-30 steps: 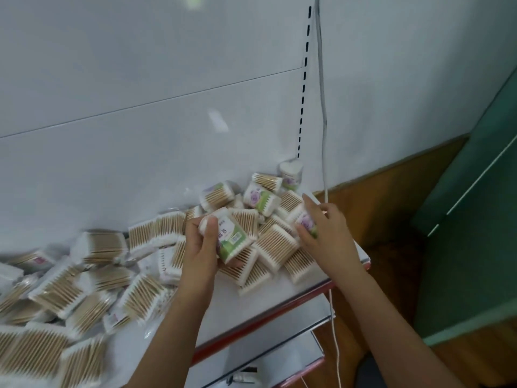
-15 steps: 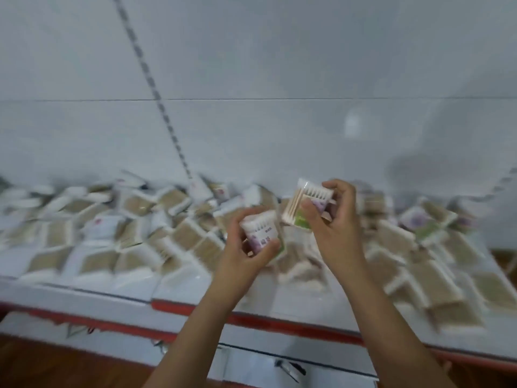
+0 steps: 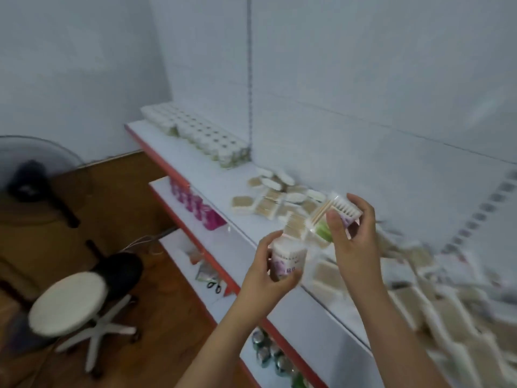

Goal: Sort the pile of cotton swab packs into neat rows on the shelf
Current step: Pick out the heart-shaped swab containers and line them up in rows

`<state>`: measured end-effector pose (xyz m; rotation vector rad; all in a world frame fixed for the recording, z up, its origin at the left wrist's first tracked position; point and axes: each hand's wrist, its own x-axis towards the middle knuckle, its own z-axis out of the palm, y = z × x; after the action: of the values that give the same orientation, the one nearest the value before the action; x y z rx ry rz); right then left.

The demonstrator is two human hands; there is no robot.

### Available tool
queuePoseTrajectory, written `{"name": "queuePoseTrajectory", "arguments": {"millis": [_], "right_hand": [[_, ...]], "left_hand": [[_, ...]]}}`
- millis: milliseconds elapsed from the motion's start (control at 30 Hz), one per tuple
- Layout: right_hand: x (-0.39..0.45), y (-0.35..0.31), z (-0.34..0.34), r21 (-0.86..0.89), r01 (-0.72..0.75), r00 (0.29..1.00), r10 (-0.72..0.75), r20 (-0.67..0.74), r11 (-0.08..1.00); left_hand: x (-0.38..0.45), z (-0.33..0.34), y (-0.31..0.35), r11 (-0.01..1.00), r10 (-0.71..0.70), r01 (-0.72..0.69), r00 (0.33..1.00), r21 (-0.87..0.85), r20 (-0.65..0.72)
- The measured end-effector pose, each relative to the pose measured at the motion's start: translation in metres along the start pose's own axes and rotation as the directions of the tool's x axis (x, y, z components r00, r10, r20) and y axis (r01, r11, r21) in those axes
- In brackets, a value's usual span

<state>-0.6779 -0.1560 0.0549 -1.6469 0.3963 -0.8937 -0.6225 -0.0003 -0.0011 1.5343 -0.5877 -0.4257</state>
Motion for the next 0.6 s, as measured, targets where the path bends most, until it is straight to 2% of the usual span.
{"name": "queuePoseTrajectory", "arguments": {"millis": [200,367,600], "right_hand": [[0.027,0.025,0.113,-0.003,-0.051,0.986,0.051,0.156,0.999],[0.075,0.052,0.201,-0.012,-0.082,0.980,0.083,0.183,0.997],[0.170,0.128,0.345,0.032,-0.136,0.980,0.129,0.150,0.990]], "left_hand": [[0.022,-0.102,-0.023,0.994,-0.096,0.090,0.989,-0.058,-0.113],[0.069,-0.181,-0.047,0.989,-0.146,0.143,0.972,-0.030,-0.184],[0.197,-0.300,-0.078,0.973,-0.152,0.165,0.985,0.165,-0.085]]}}
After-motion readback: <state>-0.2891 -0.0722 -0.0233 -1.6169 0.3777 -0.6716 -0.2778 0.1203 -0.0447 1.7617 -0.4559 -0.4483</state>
